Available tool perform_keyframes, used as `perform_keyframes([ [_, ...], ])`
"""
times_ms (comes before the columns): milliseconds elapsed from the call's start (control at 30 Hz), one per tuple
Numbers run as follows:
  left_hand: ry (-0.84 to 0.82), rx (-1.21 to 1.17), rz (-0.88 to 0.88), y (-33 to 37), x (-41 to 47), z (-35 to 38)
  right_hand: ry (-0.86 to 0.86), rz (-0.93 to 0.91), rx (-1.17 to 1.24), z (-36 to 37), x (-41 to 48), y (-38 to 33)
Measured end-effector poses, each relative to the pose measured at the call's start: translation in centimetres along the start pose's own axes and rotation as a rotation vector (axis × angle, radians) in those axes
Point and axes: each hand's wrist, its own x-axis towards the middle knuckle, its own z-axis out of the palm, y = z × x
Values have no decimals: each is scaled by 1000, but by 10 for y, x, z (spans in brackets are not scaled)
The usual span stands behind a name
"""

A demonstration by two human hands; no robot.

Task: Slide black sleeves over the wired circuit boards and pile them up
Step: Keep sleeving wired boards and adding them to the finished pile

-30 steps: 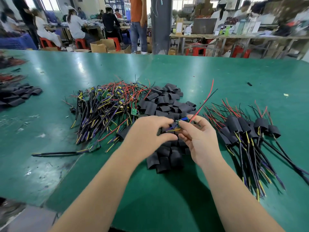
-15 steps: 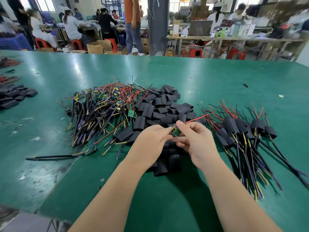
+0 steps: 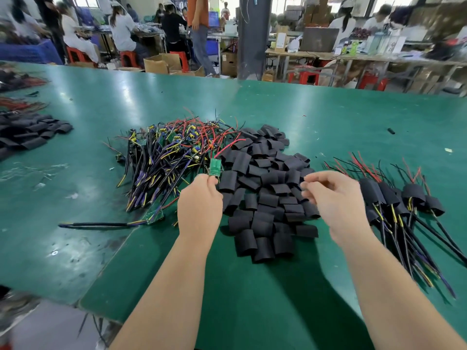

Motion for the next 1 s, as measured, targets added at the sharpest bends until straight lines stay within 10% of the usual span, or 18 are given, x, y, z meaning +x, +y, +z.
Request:
perform_keyframes([
  [133, -33, -62, -89, -5, 3, 5, -197, -180, -492, 24, 17, -18],
  [567, 7, -113, -3, -8, 0, 7, -201, -113, -913, 131, 67, -13],
  [800, -13, -111, 78, -5, -5, 3, -222, -314, -334, 112, 31, -16],
  [1000, -150, -228, 241, -4, -8, 5, -133, 71, 382, 67, 5, -15],
])
